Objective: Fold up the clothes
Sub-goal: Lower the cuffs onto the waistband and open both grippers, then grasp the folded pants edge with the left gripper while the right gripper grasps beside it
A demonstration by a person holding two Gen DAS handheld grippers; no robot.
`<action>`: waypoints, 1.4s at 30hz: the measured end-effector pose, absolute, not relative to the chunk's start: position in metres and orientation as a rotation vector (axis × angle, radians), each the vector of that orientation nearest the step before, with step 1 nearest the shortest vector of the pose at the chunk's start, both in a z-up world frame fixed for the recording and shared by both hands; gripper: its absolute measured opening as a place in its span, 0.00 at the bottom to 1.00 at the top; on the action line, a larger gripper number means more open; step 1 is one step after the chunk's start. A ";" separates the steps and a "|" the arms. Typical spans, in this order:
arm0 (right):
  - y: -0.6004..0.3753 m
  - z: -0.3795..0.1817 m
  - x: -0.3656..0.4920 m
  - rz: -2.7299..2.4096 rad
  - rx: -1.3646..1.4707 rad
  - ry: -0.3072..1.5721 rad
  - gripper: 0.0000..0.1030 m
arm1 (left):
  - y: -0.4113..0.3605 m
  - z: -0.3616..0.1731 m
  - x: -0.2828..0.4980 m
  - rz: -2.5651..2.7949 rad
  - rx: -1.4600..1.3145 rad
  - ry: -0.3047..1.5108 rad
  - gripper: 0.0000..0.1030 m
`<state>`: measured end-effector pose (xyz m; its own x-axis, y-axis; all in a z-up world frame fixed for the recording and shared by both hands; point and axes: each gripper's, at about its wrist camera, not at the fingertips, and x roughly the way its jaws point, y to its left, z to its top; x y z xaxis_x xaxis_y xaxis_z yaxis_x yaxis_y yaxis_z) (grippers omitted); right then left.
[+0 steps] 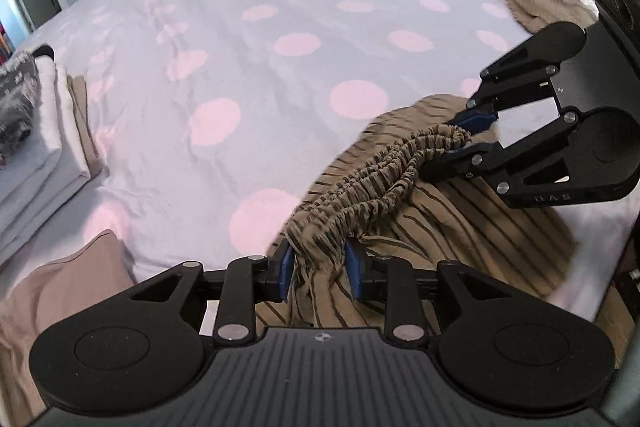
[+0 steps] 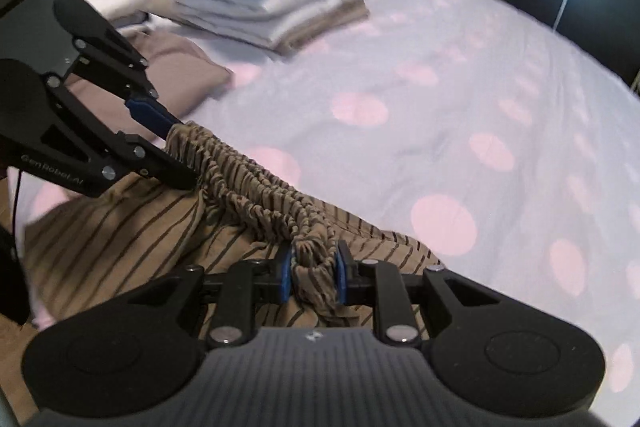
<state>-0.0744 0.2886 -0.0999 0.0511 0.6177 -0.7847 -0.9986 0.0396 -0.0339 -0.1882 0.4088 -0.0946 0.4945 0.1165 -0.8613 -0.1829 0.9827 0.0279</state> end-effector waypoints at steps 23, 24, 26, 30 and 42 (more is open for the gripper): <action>0.233 -0.089 -0.068 1.267 -0.448 0.777 0.58 | 0.395 -0.067 -0.212 0.305 -0.212 0.968 0.47; 0.226 -0.087 -0.073 1.275 -0.455 0.780 0.58 | 0.390 -0.065 -0.216 0.303 -0.214 0.962 0.49; 0.212 -0.085 -0.084 1.287 -0.469 0.785 0.62 | 0.379 -0.063 -0.226 0.300 -0.221 0.954 0.52; 0.180 -0.090 -0.097 1.291 -0.514 0.785 0.65 | 0.353 -0.064 -0.244 0.295 -0.187 0.982 0.52; 0.142 -0.118 -0.110 1.328 -0.635 0.753 0.65 | 0.326 -0.093 -0.279 0.298 -0.141 1.083 0.56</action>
